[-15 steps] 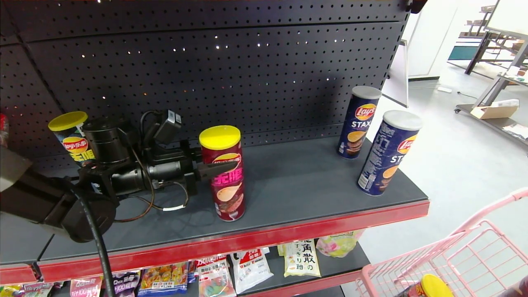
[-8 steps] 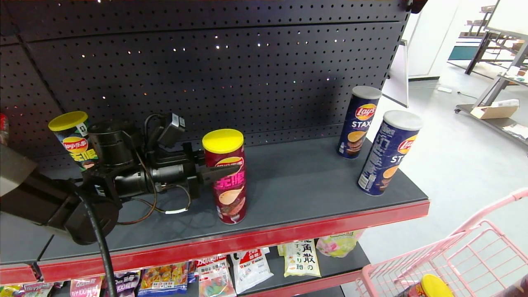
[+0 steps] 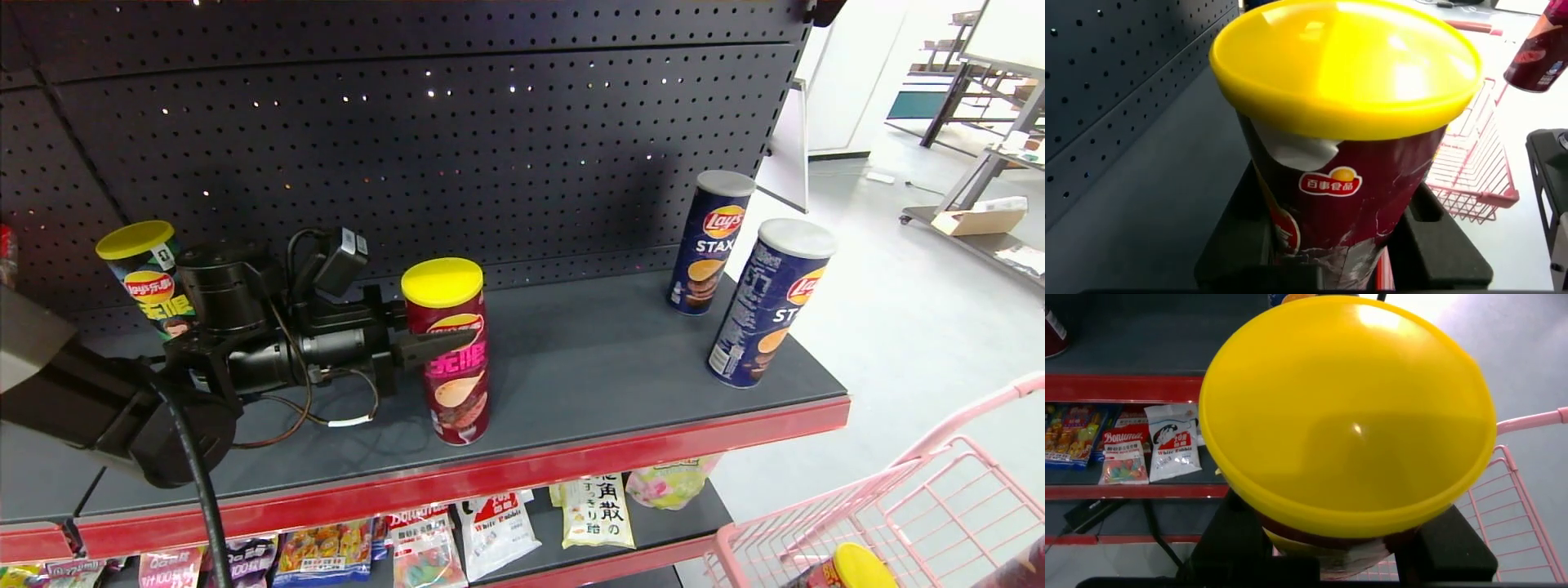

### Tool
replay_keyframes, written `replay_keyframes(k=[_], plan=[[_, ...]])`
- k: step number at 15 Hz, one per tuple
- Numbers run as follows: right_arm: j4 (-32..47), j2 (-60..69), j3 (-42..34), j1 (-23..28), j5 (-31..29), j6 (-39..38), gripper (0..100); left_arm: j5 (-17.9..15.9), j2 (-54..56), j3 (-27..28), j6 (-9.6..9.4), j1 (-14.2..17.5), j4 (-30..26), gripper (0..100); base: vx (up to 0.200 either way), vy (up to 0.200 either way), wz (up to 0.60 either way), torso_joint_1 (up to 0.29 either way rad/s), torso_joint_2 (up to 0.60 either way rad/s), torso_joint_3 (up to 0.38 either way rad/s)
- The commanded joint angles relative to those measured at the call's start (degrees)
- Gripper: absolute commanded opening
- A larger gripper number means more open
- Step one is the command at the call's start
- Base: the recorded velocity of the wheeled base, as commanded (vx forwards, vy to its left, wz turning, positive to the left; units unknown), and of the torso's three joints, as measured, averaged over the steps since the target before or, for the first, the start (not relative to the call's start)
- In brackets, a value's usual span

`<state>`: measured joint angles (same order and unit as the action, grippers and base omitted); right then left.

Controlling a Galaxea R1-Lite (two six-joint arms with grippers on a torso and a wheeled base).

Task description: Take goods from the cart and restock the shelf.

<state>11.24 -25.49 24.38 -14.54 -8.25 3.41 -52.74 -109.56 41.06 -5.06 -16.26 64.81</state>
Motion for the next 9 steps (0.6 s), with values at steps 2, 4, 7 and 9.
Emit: replay_keyframes(k=[2,4,7,9], plan=[[0.0,-0.1,0.0,0.0,0.0,0.0,0,0.0,-0.7,-2.9,-0.74,0.0,2.3,0,0.0,0.0,0.0,0.0,0.0,0.0],[0.0,-0.2,0.0,0.0,0.0,0.0,0,0.0,-0.9,-4.3,-0.48,0.0,4.7,100,0.0,0.0,0.0,0.0,0.0,0.0],[0.0,-0.3,0.0,0.0,0.0,0.0,0,0.5,-0.3,-4.1,-0.13,0.0,4.8,100,0.0,0.0,0.0,0.0,0.0,0.0],[0.0,-0.3,0.0,0.0,0.0,0.0,0,0.8,0.3,-3.9,0.14,0.0,4.8,100,0.0,0.0,0.0,0.0,0.0,0.0]])
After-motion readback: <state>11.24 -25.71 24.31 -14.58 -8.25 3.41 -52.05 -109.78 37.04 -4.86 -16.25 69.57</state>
